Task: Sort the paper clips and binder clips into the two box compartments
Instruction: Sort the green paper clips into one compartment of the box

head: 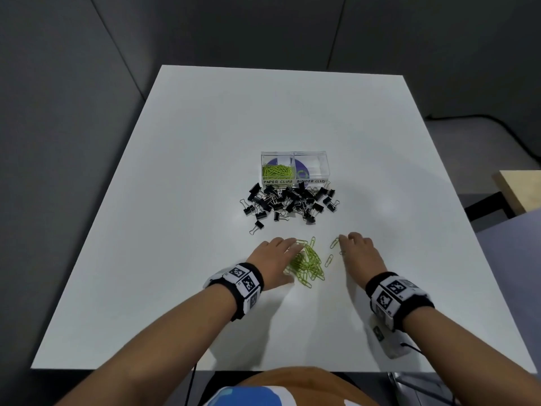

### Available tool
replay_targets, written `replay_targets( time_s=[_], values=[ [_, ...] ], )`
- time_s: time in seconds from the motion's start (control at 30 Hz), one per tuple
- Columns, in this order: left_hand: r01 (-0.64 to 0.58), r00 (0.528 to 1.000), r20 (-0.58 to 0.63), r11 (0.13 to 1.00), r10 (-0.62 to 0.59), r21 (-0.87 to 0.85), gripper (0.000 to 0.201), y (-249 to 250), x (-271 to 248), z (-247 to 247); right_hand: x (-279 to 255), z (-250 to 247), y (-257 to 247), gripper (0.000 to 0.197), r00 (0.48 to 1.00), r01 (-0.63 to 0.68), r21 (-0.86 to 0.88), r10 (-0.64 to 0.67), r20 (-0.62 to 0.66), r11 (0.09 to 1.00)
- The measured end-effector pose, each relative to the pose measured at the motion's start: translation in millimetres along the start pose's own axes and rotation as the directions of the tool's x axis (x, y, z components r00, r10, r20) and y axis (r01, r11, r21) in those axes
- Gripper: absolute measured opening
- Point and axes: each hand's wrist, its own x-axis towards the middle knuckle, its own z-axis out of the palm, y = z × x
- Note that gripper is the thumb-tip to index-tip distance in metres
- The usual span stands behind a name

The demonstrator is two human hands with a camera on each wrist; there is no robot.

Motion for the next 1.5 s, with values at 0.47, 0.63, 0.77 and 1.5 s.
replay_targets(
  time_s=[0.47,0.63,0.77,1.5],
  values=[
    [0.010,1.000,-0.027,0.996,-0.008,0.087,0.033,4,19,-3,3,0,-36,0.018,0.993,0.098,0.196,-0.108,0.042,0.976],
    [0.008,1.000,-0.005,1.000,-0.008,0.001,0.064,0,12,-10,-6,-10,-30,0.086,0.974,0.113,0.147,-0.139,0.179,0.983],
    [0.050,0.998,0.033,0.998,-0.050,-0.022,0.061,6,15,-10,-5,-6,-33,0.106,0.953,0.121,0.134,-0.153,0.262,0.984],
    [0.053,0.996,0.073,0.992,-0.045,-0.112,0.038,-5,24,-20,21,-8,-47,0.044,0.967,0.118,0.162,-0.151,0.206,0.980]
  ],
)
